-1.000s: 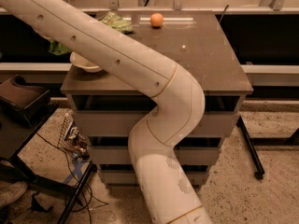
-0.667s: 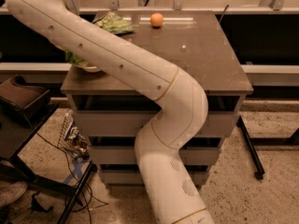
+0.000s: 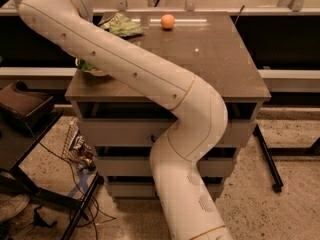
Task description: Place green rice chip bag into paper bowl
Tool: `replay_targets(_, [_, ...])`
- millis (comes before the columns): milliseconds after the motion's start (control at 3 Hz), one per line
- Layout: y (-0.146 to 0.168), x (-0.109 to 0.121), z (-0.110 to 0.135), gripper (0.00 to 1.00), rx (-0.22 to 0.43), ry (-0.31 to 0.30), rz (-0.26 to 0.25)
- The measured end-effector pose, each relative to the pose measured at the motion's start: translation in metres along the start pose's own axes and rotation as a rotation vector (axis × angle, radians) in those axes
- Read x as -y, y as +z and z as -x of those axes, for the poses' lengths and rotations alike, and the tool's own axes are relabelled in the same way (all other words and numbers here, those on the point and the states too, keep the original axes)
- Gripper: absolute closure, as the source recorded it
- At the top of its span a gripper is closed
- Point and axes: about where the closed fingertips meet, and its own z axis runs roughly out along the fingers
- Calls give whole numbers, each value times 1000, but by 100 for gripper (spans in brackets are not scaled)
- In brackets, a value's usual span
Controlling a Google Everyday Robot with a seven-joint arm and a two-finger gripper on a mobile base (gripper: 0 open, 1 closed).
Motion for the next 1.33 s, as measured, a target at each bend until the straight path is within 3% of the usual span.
replay_targets(333, [3, 3, -1, 53, -3, 1, -10])
replay_targets(667, [8, 6, -2, 22, -7, 2, -25])
replay_targets(1000, [12, 8, -2, 0, -9, 3, -34])
replay_targets(1333, [12, 8, -2, 0, -9, 3, -34])
